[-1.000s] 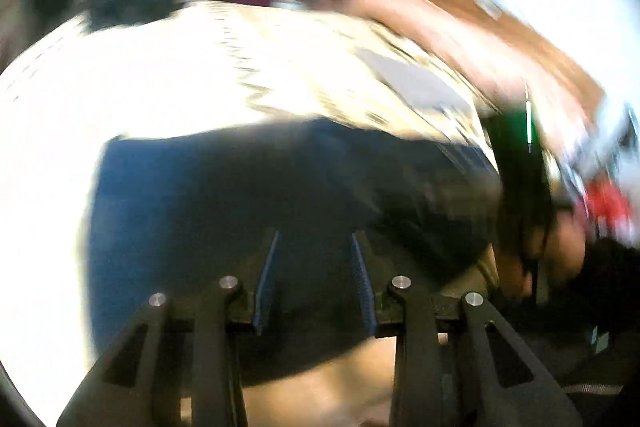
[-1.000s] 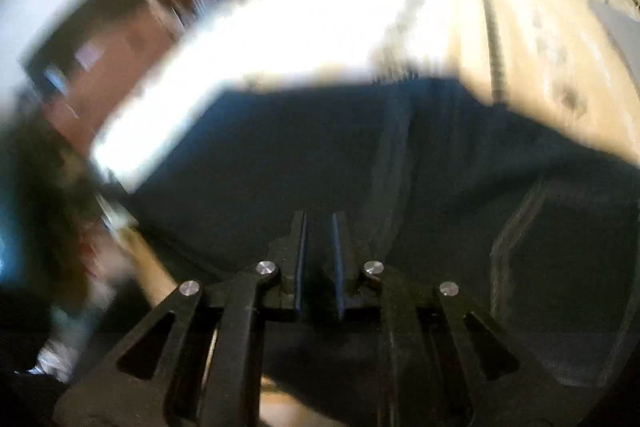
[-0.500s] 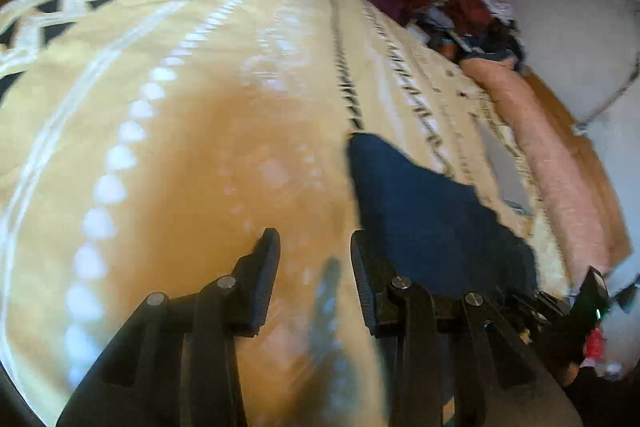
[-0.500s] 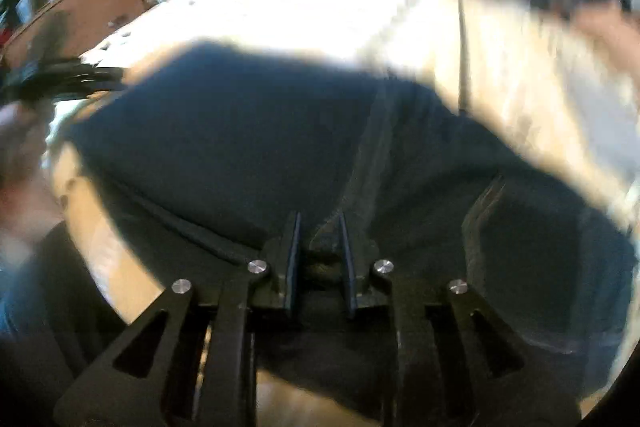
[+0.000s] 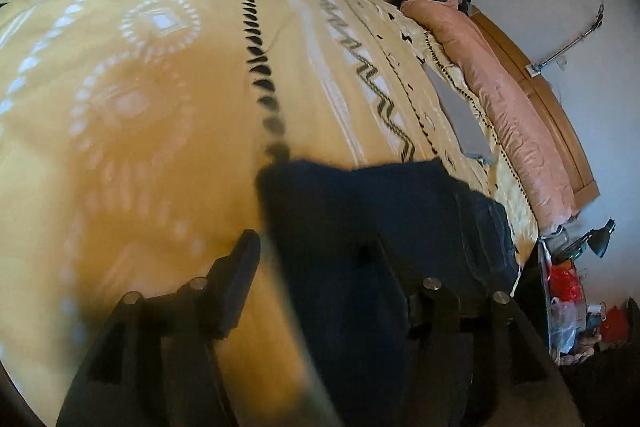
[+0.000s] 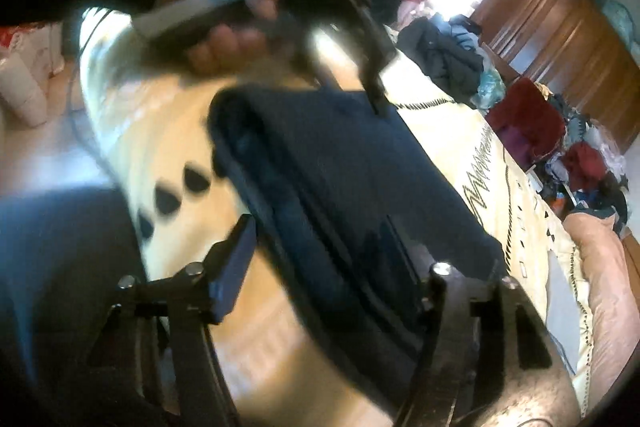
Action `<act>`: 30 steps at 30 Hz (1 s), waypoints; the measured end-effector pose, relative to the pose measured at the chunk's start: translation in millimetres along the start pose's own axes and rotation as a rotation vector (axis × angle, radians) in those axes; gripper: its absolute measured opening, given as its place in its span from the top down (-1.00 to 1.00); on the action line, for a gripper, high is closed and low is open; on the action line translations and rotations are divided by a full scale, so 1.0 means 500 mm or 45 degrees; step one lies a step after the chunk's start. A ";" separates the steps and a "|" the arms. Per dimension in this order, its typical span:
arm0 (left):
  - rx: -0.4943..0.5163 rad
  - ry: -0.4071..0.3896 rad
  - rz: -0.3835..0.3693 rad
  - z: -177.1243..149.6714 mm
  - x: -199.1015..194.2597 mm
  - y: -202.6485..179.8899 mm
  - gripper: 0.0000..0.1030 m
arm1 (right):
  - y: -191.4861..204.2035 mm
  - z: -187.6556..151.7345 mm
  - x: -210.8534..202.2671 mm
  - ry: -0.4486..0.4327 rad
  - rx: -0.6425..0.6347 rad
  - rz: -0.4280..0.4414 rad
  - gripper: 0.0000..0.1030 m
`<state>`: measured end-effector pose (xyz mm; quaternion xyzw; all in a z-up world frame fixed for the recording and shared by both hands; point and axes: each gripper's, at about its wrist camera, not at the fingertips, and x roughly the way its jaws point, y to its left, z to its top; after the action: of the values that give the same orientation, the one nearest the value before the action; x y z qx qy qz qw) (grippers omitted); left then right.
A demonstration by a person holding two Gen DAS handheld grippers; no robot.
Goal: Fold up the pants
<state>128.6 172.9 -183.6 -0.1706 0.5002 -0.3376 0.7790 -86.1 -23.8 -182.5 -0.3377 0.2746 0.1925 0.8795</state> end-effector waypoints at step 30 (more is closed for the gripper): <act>-0.100 -0.174 -0.004 0.065 -0.125 0.101 0.71 | 0.067 0.190 -0.058 0.056 0.153 0.169 0.67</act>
<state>159.0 250.2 -158.4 -0.2245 0.4585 -0.3066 0.8034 -92.6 61.6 -122.2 -0.2695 0.3267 0.2259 0.8773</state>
